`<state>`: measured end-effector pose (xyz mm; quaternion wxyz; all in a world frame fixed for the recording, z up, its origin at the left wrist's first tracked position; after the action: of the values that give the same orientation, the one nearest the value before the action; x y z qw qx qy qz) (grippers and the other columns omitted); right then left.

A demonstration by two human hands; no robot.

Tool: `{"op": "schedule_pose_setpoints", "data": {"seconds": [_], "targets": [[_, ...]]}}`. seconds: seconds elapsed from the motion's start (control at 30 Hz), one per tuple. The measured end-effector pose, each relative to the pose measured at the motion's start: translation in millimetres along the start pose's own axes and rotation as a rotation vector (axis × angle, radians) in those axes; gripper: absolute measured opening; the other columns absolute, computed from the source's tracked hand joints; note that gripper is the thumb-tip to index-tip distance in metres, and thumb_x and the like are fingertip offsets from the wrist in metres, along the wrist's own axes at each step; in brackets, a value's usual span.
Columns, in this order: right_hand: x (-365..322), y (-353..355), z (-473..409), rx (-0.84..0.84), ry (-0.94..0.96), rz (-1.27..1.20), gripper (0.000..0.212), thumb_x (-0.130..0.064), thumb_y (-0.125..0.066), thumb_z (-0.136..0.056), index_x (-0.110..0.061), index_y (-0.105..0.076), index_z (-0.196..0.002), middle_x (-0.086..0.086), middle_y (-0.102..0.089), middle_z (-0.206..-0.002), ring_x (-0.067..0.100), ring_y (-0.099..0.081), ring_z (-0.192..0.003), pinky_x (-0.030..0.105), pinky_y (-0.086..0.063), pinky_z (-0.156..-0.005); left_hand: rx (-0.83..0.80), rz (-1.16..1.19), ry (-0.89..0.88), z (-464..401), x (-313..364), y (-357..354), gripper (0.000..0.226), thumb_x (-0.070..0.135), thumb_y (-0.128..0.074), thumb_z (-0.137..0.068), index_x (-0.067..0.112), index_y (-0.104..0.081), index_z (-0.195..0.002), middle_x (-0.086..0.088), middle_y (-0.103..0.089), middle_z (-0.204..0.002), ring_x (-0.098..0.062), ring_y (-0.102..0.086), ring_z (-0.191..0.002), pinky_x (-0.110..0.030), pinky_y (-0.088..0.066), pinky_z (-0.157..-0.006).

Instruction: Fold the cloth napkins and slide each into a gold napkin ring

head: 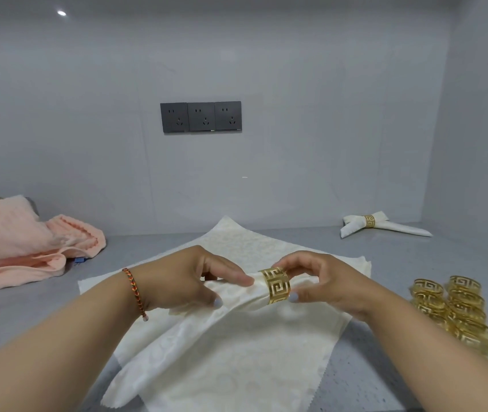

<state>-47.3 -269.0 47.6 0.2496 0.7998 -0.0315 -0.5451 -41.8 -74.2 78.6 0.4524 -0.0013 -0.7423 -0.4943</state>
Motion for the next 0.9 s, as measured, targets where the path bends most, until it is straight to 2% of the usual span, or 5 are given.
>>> {"op": "schedule_pose_setpoints", "data": {"seconds": [0.23, 0.37, 0.57, 0.7, 0.9], "targets": [[-6, -3, -1, 0.063, 0.042, 0.103, 0.037, -0.025, -0.084, -0.066, -0.024, -0.069, -0.100, -0.006, -0.071, -0.101, 0.010, -0.065, -0.098, 0.034, -0.050, -0.092, 0.011, -0.030, 0.018, -4, -2, -2, 0.058, -0.012, -0.069, -0.077, 0.036, -0.071, -0.110, 0.026, -0.064, -0.118, 0.004, -0.058, -0.113, -0.007, -0.038, -0.096], [-10, -10, -4, 0.116, 0.077, 0.269, 0.037, -0.018, -0.084, -0.070, -0.032, -0.069, -0.101, -0.018, -0.069, -0.095, -0.001, -0.062, -0.084, 0.019, -0.047, -0.079, -0.002, -0.060, 0.016, -6, -4, -6, 0.056, -0.011, -0.069, -0.077, 0.032, -0.071, -0.113, 0.022, -0.066, -0.118, -0.001, -0.060, -0.113, -0.012, -0.041, -0.097], [9, -8, -1, 0.191, -0.108, -0.017, 0.021, -0.041, -0.070, -0.081, -0.024, -0.070, -0.094, -0.008, -0.071, -0.085, 0.005, -0.063, -0.078, 0.025, -0.047, -0.075, 0.062, 0.014, 0.046, -3, -7, 3, 0.053, -0.009, -0.071, -0.076, 0.032, -0.073, -0.109, 0.012, -0.070, -0.115, -0.012, -0.063, -0.112, -0.025, -0.046, -0.100], [14, -21, -1, 0.157, -0.152, -0.135, 0.024, -0.031, -0.063, -0.090, -0.008, -0.067, -0.094, -0.002, -0.072, -0.081, 0.013, -0.070, -0.076, 0.037, -0.052, -0.082, 0.117, -0.008, 0.080, -5, -11, 7, 0.044, -0.003, -0.076, -0.072, 0.033, -0.069, -0.096, 0.014, -0.067, -0.087, -0.018, -0.056, -0.075, -0.034, -0.049, -0.071], [15, -18, -3, 0.266, -0.136, -0.161, 0.025, -0.034, -0.066, -0.088, -0.010, -0.068, -0.082, 0.007, -0.058, -0.080, 0.019, -0.045, -0.077, 0.034, -0.031, -0.074, 0.033, 0.063, 0.182, -12, -13, 6, 0.051, 0.010, -0.075, -0.061, 0.026, -0.062, -0.108, 0.005, -0.067, -0.110, -0.013, -0.055, -0.083, -0.026, -0.049, -0.072]]}}
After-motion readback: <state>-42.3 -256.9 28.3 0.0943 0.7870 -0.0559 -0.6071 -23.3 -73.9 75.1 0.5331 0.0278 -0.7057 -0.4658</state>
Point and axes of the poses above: each hand's wrist, its own z-axis away from the middle knuckle, its own y-axis out of the back of the hand, x = y × z, the point moved 7 cm from there along -z, towards the middle knuckle
